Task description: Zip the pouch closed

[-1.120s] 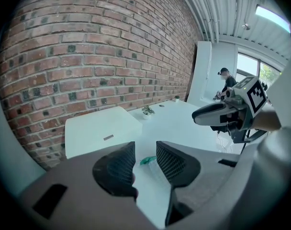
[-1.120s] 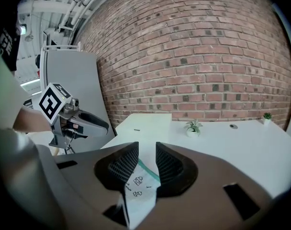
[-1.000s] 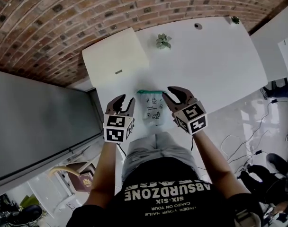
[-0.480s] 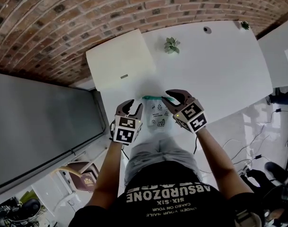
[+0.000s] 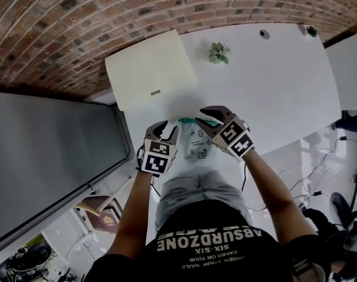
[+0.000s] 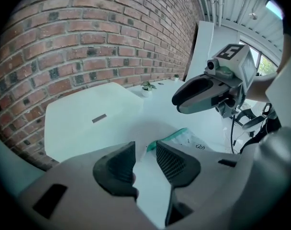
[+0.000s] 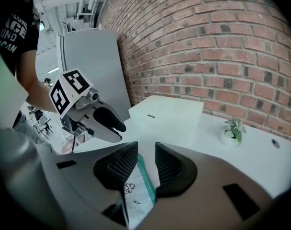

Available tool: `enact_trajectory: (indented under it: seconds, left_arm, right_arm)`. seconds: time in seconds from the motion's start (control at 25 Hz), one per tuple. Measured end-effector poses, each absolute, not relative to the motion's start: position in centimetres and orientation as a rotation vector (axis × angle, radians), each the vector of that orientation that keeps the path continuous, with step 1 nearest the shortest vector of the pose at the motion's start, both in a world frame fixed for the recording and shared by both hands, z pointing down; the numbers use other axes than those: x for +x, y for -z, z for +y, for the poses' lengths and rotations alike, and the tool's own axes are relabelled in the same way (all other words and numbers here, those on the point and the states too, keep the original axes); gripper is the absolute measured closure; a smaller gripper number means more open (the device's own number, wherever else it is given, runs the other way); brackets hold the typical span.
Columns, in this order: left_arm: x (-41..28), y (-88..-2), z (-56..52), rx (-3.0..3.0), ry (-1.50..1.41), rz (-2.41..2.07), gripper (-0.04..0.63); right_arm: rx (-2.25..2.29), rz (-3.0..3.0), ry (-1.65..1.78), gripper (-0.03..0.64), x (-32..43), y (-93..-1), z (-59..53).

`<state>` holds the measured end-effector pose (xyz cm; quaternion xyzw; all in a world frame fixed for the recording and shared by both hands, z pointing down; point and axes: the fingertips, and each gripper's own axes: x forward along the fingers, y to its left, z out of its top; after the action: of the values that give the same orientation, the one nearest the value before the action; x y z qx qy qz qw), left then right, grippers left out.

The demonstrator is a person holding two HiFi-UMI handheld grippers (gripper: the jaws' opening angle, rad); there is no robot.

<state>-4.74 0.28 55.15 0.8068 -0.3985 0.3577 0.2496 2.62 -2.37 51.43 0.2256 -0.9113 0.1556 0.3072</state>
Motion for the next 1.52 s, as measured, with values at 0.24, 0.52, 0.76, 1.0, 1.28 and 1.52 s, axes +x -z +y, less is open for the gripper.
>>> enact_trajectory:
  seconds: [0.24, 0.52, 0.76, 1.0, 1.28, 1.52]
  left_arm:
    - [-4.5, -56.6, 0.4, 2.188, -1.013, -1.024, 0.476]
    - [-4.1, -58.7, 0.1, 2.191, -1.043, -0.992, 0.476]
    - [-4.0, -60.0, 0.2, 2.176, -1.084, -0.962, 0.476]
    - [-4.0, -61.0, 0.1, 2.165, -1.105, -0.948, 0.476]
    - [-3.7, -62.0, 0.1, 2.167, -1.148, -0.915, 0.476]
    - [-3.6, -63.0, 0.1, 2.164, -1.193, -0.893, 0.480]
  right_arm:
    - [0.442, -2.392, -0.305, 0.508, 1.0, -52.8, -2.3]
    - [0.311, -2.340, -0.226, 0.508, -0.3, -55.1, -2.6]
    - [0.205, -2.263, -0.133, 0.508, -1.0, -57.3, -2.7]
    - [0.085, -2.182, -0.005, 0.508, -2.1, -59.4, -2.3]
    - [0.004, -2.103, 0.095, 0.509, -2.7, -61.4, -2.4]
    - [-0.060, -2.071, 0.118, 0.517, -2.9, -62.3, -2.2]
